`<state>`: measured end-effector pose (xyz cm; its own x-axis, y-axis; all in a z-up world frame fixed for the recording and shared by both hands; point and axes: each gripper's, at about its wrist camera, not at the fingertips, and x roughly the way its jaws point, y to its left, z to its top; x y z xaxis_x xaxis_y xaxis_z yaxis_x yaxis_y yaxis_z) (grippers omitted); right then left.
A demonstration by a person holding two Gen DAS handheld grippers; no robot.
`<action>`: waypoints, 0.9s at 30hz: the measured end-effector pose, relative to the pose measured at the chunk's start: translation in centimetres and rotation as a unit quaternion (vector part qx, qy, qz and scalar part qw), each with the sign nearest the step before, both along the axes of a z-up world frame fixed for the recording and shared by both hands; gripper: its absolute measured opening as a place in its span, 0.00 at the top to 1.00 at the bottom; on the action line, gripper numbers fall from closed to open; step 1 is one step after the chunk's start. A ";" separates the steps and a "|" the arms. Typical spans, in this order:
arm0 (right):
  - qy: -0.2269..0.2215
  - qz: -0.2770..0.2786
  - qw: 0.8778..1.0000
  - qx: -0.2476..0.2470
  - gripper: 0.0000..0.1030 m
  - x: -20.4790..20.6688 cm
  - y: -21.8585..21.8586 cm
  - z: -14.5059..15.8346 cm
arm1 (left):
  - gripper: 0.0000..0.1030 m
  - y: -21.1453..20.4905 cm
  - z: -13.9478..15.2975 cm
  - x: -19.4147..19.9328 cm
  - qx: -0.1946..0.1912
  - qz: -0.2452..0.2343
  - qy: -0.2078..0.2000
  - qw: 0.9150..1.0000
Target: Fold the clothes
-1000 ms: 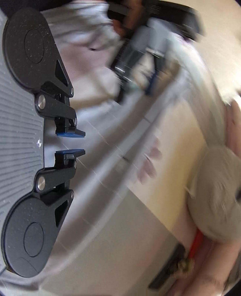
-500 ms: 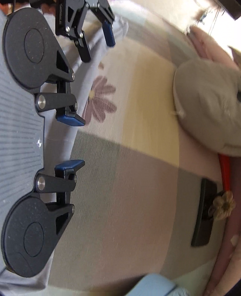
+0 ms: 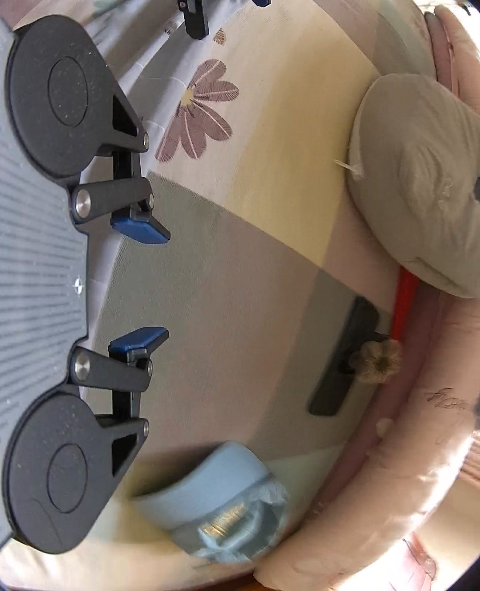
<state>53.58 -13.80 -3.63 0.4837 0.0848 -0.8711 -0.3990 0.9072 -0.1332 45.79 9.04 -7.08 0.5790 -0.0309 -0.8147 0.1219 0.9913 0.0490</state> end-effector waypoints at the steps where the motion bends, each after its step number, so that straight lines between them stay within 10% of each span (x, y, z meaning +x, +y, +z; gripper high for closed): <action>1: 0.013 -0.007 1.000 0.016 0.46 -0.1 -0.1 -0.4 | 0.13 0.1 -0.1 -0.1 0.002 0.001 0.001 1.000; 11: 0.011 -0.012 0.999 0.047 0.46 -4.2 -0.6 -2.2 | 0.13 1.2 -0.5 -3.3 -0.011 0.012 0.002 1.000; 20: -0.015 -0.006 0.997 0.071 0.40 -7.2 -1.3 -3.0 | 0.13 -1.1 1.4 -1.8 -0.102 -0.026 -0.064 0.992; 27: -0.025 -0.011 0.995 0.101 0.30 -9.3 -2.3 -3.2 | 0.13 -2.6 -1.2 -1.9 -0.143 -0.046 -0.021 0.988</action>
<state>44.29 -16.09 -6.82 0.5290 0.2445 -0.8126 -0.3761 0.9260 0.0337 43.84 6.41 -8.26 0.5964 -0.3112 -0.7399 0.2166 0.9500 -0.2250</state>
